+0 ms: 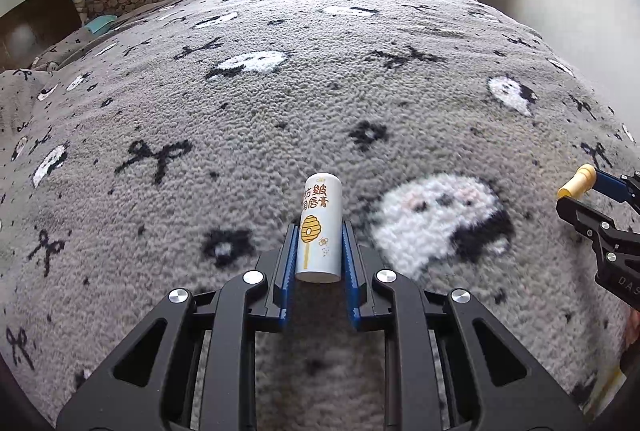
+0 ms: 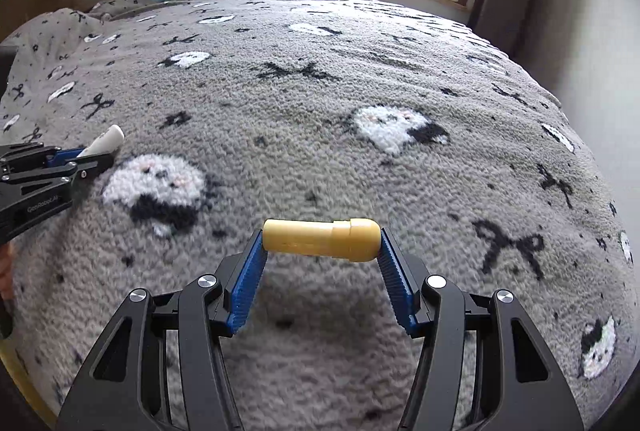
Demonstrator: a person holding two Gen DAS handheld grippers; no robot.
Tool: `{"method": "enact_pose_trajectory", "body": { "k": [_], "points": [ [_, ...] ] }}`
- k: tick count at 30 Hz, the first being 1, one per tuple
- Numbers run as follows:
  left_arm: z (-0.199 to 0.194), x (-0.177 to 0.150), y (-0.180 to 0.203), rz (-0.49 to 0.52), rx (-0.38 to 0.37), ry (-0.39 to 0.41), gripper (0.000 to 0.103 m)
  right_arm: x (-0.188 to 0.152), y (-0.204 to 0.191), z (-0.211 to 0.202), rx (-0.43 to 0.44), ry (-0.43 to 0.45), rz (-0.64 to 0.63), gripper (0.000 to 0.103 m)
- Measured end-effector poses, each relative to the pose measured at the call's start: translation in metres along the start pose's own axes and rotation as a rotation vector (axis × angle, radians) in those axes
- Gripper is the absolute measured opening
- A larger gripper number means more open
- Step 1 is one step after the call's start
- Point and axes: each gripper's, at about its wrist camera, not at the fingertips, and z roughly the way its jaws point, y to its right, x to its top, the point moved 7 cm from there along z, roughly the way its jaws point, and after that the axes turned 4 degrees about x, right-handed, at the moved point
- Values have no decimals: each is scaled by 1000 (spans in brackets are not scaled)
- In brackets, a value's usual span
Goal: Collect trash
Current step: 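Carry the yellow cap and white tube down past the bed edge toward the bin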
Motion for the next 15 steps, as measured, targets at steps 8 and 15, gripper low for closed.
{"method": "enact_pose_trajectory", "body": {
  "k": [8,15],
  "points": [
    [-50,-44,25,15,-32,24,19,-45,7,-34,51,-14,65,57],
    [-85,-82,48,5,-78,34,19,-72,5,-79,79,25,86,57]
  ]
}}
